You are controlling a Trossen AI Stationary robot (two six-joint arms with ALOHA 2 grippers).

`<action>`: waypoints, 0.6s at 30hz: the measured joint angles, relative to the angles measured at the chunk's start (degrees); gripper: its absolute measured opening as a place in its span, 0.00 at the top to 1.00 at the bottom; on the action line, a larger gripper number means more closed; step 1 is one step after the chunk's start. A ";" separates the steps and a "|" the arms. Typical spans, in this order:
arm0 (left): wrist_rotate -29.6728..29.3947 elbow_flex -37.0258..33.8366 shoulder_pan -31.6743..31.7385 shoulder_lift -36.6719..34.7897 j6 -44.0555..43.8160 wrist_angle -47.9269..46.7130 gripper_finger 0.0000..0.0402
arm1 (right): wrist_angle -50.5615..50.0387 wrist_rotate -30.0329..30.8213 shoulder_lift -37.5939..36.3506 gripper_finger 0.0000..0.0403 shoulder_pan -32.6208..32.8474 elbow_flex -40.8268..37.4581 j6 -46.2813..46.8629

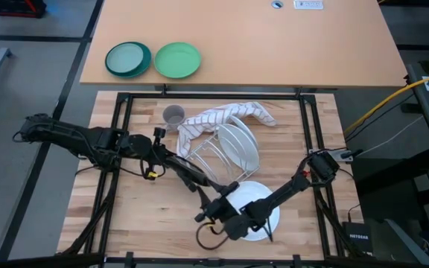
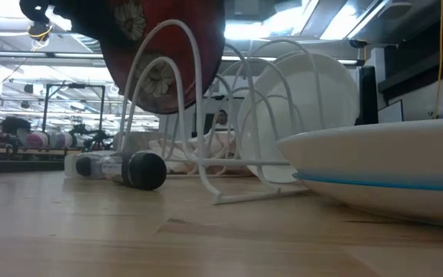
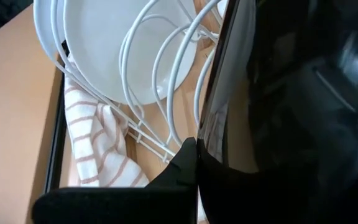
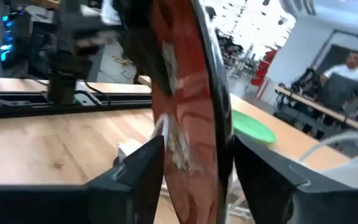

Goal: Sort dishes
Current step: Put the red patterned plate in the dish rack

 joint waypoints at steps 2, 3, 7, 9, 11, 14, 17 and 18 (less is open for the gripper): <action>0.71 0.00 0.00 0.91 0.28 1.03 0.97 | 0.82 0.08 -1.50 0.52 0.99 0.00 -4.44; 1.06 0.02 0.00 1.50 0.75 1.58 0.97 | 0.92 0.13 -2.24 0.52 1.54 0.02 -6.43; 1.82 0.02 -0.02 5.11 1.48 2.35 0.97 | 0.91 0.60 -5.13 0.52 3.77 0.02 -12.09; 1.77 0.07 -0.02 7.29 2.57 2.49 0.97 | 0.85 0.66 -6.24 0.52 4.68 0.02 -13.91; 1.53 0.11 0.00 9.43 3.04 2.61 0.97 | 0.89 1.01 -6.74 0.52 5.44 0.02 -15.27; 1.14 0.13 0.09 12.04 3.91 2.72 0.97 | 0.69 2.75 -6.81 0.51 6.26 0.02 -15.75; 1.39 0.17 0.11 14.22 4.05 3.02 0.97 | 0.19 3.84 -6.81 0.51 6.48 0.02 -15.75; 1.52 0.17 0.11 14.91 4.31 3.00 0.97 | -0.14 3.56 -6.81 0.51 6.48 0.02 -15.59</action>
